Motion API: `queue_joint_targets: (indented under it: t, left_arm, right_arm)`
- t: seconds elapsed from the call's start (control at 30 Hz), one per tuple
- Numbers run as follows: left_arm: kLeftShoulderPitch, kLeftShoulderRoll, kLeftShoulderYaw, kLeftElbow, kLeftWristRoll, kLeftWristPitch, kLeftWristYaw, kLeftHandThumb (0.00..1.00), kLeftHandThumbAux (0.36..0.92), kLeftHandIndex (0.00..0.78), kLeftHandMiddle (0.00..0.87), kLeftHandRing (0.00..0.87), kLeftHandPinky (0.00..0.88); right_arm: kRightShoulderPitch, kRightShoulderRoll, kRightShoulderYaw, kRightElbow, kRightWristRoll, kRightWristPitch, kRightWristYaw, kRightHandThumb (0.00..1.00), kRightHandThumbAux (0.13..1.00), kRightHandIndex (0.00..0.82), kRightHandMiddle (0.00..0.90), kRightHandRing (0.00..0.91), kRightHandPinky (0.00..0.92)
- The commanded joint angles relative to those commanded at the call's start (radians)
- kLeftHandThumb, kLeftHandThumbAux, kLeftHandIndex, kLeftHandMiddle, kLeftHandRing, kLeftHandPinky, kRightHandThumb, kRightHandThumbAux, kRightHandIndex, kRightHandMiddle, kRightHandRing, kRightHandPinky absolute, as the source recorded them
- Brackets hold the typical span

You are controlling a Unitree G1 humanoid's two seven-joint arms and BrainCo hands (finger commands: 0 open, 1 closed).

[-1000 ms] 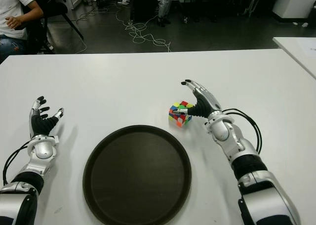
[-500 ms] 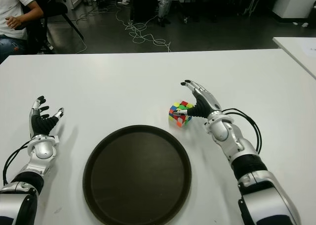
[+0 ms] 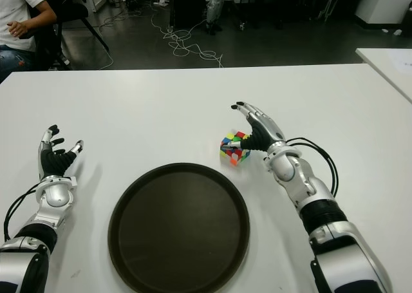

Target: Pick up the Rubik's Cube and put it in the plate

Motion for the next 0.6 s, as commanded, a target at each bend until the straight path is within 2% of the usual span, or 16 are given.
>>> queue_joint_targets:
  t: [0.6]
  left_arm:
    - [-0.002, 0.000, -0.009, -0.001, 0.013, 0.011, 0.014, 0.000, 0.750, 0.104, 0.145, 0.157, 0.183]
  right_arm:
    - [-0.028, 0.006, 0.032, 0.028, -0.019, -0.004, 0.004, 0.000, 0.631, 0.000, 0.000, 0.000, 0.000]
